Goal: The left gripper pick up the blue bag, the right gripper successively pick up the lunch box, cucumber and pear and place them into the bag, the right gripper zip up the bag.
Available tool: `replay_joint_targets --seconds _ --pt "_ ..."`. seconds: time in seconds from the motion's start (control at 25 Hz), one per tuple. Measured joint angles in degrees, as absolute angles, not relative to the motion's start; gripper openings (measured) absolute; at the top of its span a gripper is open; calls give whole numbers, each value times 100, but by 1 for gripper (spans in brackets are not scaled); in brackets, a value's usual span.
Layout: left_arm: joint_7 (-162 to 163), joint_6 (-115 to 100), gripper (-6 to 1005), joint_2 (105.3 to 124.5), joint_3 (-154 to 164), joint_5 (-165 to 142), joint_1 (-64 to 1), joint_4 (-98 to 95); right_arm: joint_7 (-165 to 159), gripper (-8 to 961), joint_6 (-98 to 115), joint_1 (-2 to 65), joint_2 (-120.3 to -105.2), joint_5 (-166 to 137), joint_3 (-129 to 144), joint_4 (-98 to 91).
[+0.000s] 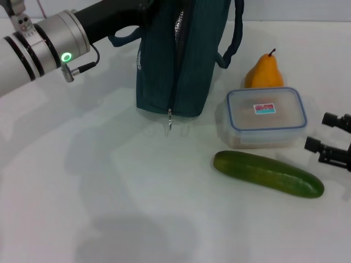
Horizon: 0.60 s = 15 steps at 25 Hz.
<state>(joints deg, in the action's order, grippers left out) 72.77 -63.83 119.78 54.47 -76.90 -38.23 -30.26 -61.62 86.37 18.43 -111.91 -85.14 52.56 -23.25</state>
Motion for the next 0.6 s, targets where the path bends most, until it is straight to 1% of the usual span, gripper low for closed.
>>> replay_joint_targets --seconds 0.6 --pt "7277 -6302 46 11988 5468 -7567 -3867 -3013 -6311 881 8069 2062 -11223 -8885 5344 -2303"
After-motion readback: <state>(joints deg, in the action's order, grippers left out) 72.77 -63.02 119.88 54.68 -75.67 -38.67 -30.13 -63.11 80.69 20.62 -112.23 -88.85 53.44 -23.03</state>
